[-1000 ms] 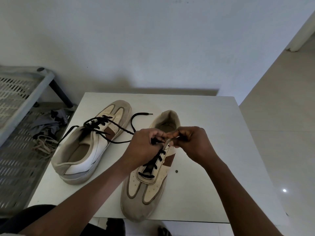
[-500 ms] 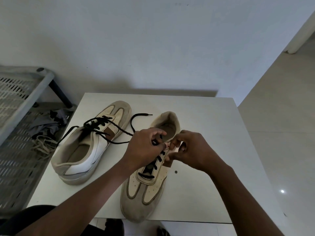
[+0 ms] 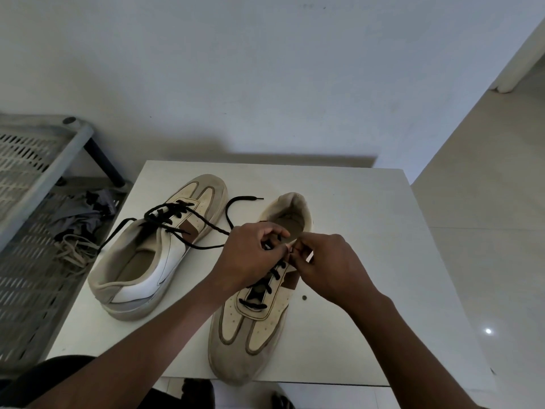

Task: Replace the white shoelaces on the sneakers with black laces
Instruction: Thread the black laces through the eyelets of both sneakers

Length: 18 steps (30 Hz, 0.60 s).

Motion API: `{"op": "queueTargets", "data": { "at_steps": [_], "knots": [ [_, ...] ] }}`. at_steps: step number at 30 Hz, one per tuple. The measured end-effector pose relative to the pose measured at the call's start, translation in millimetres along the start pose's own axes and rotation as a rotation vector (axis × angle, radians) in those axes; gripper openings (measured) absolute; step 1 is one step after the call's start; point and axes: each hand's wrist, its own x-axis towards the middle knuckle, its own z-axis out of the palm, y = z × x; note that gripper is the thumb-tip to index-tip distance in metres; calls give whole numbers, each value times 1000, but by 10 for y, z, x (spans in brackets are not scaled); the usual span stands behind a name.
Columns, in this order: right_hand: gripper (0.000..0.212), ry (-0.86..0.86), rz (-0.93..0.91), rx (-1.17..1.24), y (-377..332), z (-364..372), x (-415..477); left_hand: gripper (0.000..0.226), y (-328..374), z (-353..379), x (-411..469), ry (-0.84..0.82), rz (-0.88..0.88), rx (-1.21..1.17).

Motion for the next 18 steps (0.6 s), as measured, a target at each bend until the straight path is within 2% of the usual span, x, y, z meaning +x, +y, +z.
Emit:
{"op": "queueTargets", "data": {
  "at_steps": [4,11,14,18],
  "knots": [
    [17,-4,-20,54,-37,-6,-26,13,20,3,-3,-17,31,57],
    [37,-155,54,310,27,-193,-2,23,23,-42,-22,38,95,296],
    [40,-284,111,563,91,-380,-26,23,37,-25,-47,53,121,348],
    [29,-211,104,930,236,-594,-19,28,18,-31,-51,97,97,394]
  ]
}}
